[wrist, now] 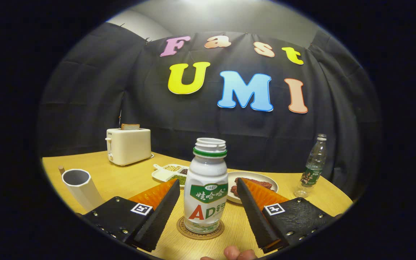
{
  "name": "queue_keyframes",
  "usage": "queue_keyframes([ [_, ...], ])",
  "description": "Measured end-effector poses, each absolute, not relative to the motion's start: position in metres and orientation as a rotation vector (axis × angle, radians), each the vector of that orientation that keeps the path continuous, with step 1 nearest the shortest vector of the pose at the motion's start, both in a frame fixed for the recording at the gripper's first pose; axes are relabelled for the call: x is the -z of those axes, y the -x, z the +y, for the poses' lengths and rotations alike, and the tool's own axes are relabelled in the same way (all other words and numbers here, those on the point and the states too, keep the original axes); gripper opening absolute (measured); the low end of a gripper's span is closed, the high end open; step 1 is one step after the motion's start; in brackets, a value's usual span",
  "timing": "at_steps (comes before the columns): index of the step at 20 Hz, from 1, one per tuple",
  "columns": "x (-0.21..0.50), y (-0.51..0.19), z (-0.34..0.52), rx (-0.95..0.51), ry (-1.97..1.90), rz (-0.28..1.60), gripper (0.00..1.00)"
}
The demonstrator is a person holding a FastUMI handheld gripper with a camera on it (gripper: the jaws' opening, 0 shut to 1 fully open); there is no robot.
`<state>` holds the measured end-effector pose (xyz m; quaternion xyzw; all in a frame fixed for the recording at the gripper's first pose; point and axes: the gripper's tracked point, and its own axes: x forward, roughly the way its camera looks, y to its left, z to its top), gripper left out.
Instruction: Take the bottle from table, then pour the juice into the cup, finally place the bottle on the coaster
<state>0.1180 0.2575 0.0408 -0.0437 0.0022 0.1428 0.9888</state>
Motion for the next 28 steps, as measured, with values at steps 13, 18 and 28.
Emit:
queue_keyframes([
  [13,-0.152,-0.029,0.210,-0.134,-0.001,-0.105,0.96],
  [18,-0.156,-0.024,0.212,-0.164,-0.020,-0.095,0.97],
  [28,-0.156,-0.018,0.218,-0.214,-0.004,-0.108,0.96],
])
